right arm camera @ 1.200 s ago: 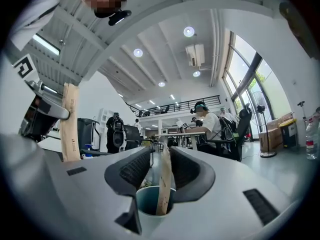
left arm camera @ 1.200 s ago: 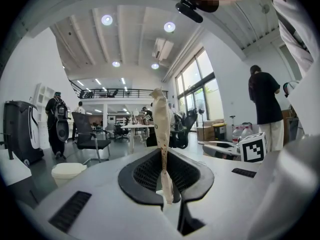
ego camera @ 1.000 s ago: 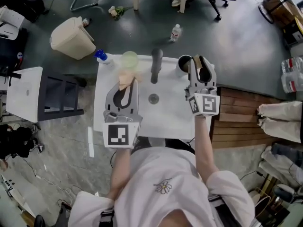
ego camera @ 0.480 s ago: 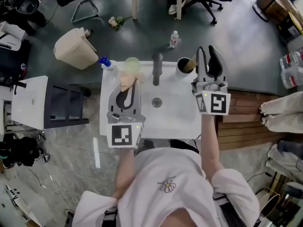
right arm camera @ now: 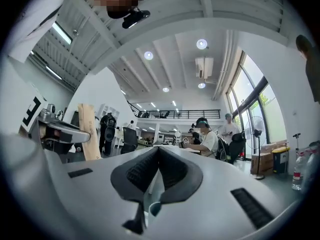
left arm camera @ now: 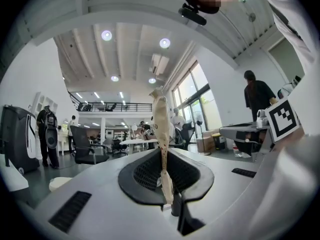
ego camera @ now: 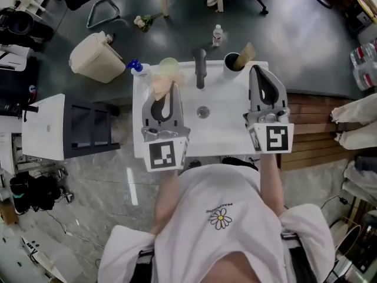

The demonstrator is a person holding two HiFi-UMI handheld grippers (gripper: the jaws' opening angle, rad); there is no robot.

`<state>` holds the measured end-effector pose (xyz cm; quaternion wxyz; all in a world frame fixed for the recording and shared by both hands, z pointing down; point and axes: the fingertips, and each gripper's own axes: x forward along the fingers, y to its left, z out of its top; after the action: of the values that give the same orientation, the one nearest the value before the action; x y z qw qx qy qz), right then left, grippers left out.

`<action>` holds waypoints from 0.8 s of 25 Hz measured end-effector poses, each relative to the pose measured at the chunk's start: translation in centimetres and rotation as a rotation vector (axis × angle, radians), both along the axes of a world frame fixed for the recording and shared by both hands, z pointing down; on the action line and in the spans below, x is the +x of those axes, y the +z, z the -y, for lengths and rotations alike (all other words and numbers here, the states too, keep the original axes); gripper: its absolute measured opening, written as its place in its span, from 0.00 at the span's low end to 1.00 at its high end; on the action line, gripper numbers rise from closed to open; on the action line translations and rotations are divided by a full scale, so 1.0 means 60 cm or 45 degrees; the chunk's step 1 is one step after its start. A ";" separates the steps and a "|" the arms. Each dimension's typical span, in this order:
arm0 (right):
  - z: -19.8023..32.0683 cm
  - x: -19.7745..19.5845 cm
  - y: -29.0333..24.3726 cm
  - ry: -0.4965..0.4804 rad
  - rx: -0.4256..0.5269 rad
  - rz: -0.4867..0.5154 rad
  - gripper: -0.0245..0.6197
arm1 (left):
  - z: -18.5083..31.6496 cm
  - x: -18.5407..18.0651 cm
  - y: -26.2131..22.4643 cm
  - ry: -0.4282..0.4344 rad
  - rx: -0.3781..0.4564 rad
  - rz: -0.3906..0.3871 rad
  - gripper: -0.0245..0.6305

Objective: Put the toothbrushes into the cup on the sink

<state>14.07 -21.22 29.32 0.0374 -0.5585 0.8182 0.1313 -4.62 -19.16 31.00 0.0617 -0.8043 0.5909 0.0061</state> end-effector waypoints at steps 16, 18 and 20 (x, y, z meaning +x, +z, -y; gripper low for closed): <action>-0.049 -0.035 0.103 -0.033 -0.273 -0.038 0.05 | -0.021 -0.004 0.052 -0.045 -0.015 0.028 0.10; -0.052 -0.037 0.106 -0.037 -0.280 -0.043 0.05 | -0.025 -0.006 0.055 -0.049 -0.021 0.015 0.10; -0.056 -0.040 0.112 -0.044 -0.290 -0.042 0.05 | -0.029 -0.008 0.061 -0.056 -0.031 0.009 0.10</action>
<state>11.66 -17.84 36.02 -0.0374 -0.5428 0.8377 0.0461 -5.13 -17.45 34.64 0.0542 -0.7919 0.6082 -0.0051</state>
